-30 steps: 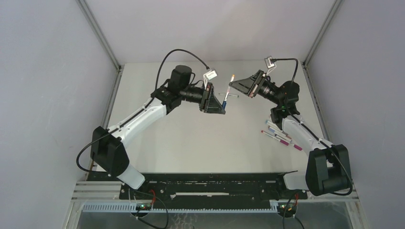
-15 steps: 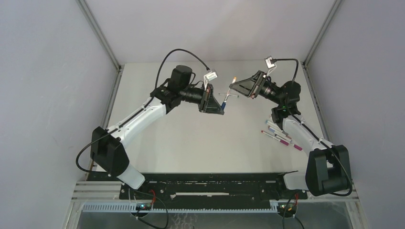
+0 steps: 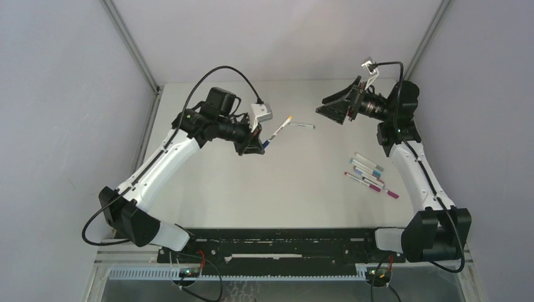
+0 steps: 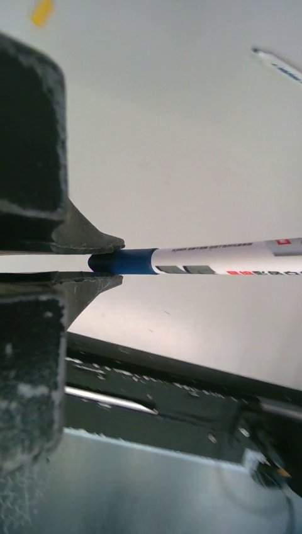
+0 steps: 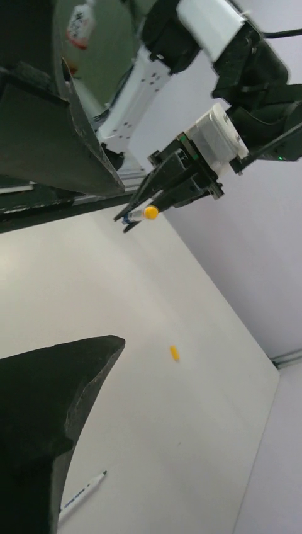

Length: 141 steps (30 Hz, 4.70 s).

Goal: Open the pen caps
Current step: Pick up the pen from the center of the board, then open the pen cap from the pen.

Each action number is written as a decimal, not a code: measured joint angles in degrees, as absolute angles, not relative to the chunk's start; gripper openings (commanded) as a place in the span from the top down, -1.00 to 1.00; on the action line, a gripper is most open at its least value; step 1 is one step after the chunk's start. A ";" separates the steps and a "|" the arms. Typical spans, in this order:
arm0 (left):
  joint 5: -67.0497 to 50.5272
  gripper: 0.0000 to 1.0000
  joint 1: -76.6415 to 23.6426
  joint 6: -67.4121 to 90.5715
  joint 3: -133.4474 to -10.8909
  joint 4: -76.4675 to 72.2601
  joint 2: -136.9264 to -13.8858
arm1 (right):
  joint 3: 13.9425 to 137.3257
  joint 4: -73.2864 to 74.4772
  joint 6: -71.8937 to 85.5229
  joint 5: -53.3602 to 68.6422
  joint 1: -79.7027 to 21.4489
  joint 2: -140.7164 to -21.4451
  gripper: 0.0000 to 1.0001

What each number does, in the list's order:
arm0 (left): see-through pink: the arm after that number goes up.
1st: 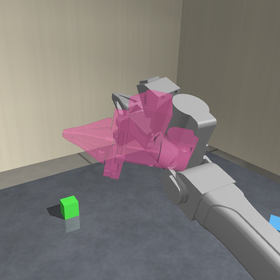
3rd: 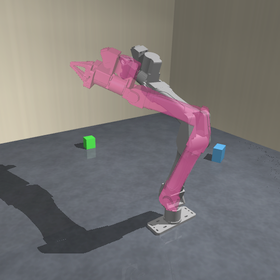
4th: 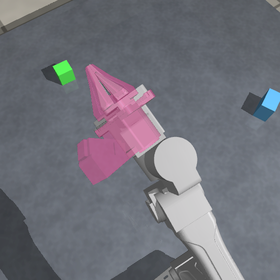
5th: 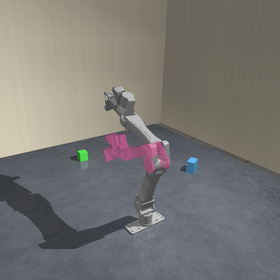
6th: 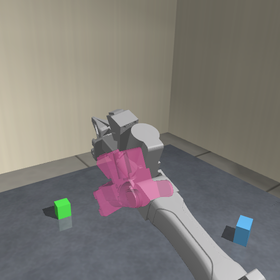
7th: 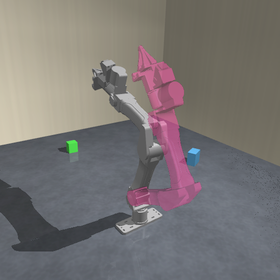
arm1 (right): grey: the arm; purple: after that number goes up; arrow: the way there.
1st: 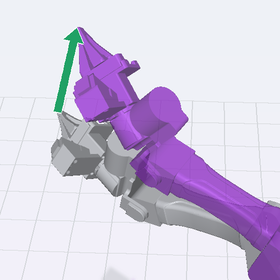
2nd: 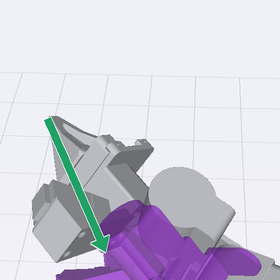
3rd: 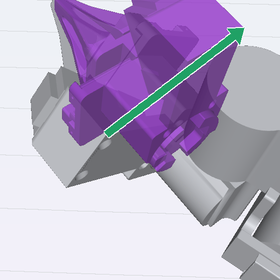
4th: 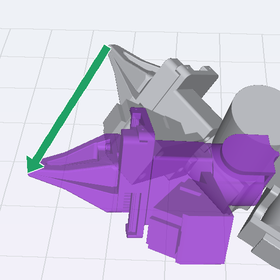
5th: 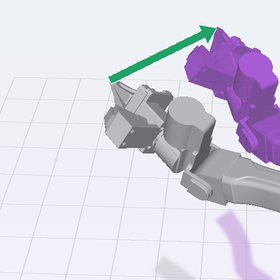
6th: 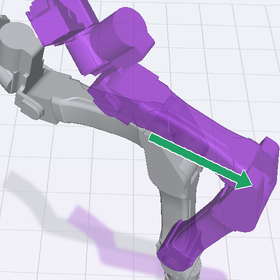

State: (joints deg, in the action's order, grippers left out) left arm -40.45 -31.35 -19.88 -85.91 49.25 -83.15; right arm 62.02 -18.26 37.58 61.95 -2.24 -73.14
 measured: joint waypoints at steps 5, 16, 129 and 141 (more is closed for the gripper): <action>-29.74 1.00 -32.56 -27.68 -83.57 55.37 -80.42 | 70.04 -2.81 25.10 65.28 -4.75 -74.81 -0.55; -20.80 1.00 -36.97 -34.24 -78.96 59.53 -76.05 | 77.93 28.75 0.01 61.87 -22.72 -82.32 -0.49; -16.34 1.00 -40.53 -31.75 -73.93 49.30 -77.52 | 68.79 24.58 -11.42 62.65 -25.28 -85.65 1.00; -25.10 1.00 -36.27 -35.57 -73.80 55.00 -77.52 | 68.79 26.15 -15.49 60.77 -29.04 -85.62 1.00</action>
State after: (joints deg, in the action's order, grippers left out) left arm -25.10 -36.27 -35.57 -73.80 55.00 -77.52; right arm 68.79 26.15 -15.49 60.77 -29.04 -85.62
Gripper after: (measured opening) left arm 0.058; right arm 0.084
